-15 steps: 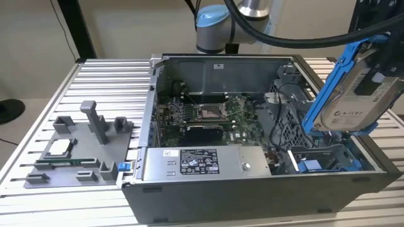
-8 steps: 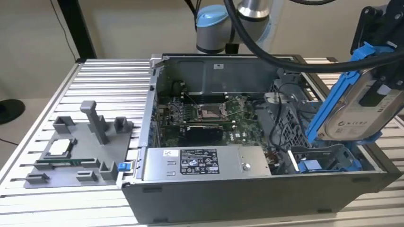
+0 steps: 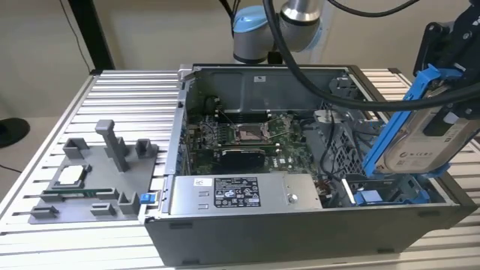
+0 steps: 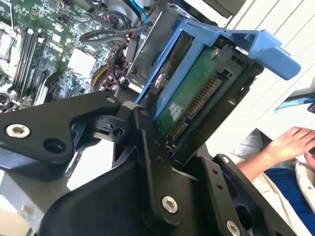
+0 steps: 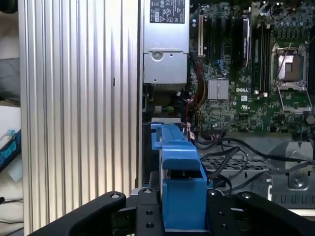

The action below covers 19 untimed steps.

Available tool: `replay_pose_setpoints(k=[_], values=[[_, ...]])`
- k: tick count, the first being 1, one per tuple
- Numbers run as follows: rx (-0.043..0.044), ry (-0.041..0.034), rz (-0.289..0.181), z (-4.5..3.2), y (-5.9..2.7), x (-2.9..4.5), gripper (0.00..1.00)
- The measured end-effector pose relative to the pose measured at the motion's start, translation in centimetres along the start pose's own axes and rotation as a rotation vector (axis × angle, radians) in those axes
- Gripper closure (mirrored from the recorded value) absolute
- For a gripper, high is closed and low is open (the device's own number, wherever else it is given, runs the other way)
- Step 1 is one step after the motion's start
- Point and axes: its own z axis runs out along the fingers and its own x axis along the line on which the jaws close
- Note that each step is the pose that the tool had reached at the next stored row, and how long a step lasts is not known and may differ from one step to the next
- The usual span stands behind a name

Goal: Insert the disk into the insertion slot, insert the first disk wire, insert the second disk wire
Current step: 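Insert the disk into the insertion slot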

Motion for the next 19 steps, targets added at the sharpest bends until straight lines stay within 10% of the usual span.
replay_pose_setpoints(k=[19], values=[[-0.0002, -0.0117, 0.000, 3.30, -0.13, -0.79, 1.00]])
